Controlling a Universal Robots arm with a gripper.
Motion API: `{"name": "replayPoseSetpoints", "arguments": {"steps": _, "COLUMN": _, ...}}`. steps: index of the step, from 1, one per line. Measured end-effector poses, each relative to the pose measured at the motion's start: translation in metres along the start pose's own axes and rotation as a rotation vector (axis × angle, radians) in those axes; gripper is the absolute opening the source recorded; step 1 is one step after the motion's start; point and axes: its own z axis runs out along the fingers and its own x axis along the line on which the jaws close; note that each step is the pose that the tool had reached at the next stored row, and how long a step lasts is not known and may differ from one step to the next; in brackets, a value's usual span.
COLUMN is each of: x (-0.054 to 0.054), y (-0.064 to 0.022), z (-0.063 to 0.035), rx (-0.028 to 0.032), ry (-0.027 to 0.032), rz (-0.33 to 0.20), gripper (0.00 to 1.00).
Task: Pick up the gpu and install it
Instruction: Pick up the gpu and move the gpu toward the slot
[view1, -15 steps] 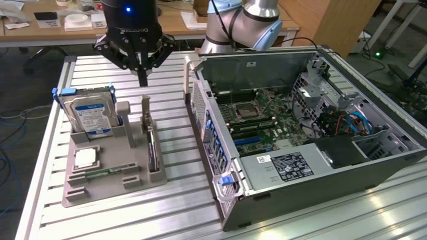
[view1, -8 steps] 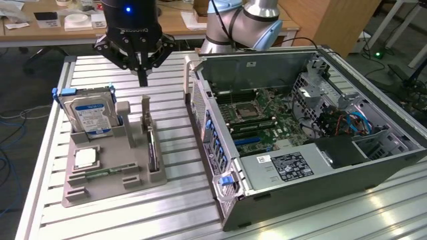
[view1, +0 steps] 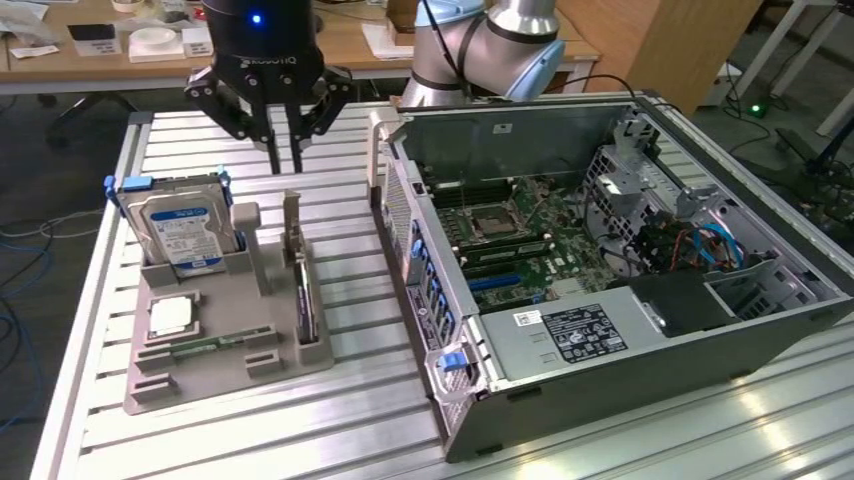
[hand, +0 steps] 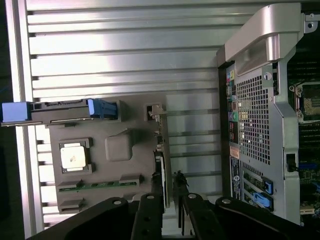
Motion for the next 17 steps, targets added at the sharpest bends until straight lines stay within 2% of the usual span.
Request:
{"name": "replayPoseSetpoints", "arguments": {"steps": 3, "x": 0.0, "y": 0.0, "z": 0.0, "rx": 0.0, "ry": 0.0, "rz": 0.0, "gripper": 0.35}}
{"name": "replayPoseSetpoints", "arguments": {"steps": 4, "x": 0.0, "y": 0.0, "z": 0.0, "rx": 0.0, "ry": 0.0, "rz": 0.0, "gripper": 0.35}}
{"name": "replayPoseSetpoints", "arguments": {"steps": 6, "x": 0.0, "y": 0.0, "z": 0.0, "rx": 0.0, "ry": 0.0, "rz": 0.0, "gripper": 0.47}}
{"name": "replayPoseSetpoints", "arguments": {"steps": 7, "x": 0.0, "y": 0.0, "z": 0.0, "rx": 0.0, "ry": 0.0, "rz": 0.0, "gripper": 0.47}}
{"name": "replayPoseSetpoints", "arguments": {"steps": 9, "x": 0.0, "y": 0.0002, "z": 0.0002, "rx": -0.0001, "ry": -0.0001, "rz": 0.0, "gripper": 0.58}}
{"name": "replayPoseSetpoints", "arguments": {"steps": 11, "x": 0.0, "y": 0.0002, "z": 0.0021, "rx": -0.0004, "ry": 0.0003, "rz": -0.008, "gripper": 0.58}}
{"name": "replayPoseSetpoints", "arguments": {"steps": 12, "x": 0.0, "y": 0.0001, "z": 0.0036, "rx": -0.0007, "ry": 0.001, "rz": -0.021, "gripper": 0.65}}
{"name": "replayPoseSetpoints", "arguments": {"steps": 15, "x": 0.0, "y": -0.0028, "z": 0.0107, "rx": -0.0009, "ry": 0.0049, "rz": -0.045, "gripper": 0.65}}
{"name": "replayPoseSetpoints", "arguments": {"steps": 17, "x": 0.0, "y": -0.0049, "z": 0.0142, "rx": -0.0009, "ry": 0.0054, "rz": -0.048, "gripper": 0.65}}
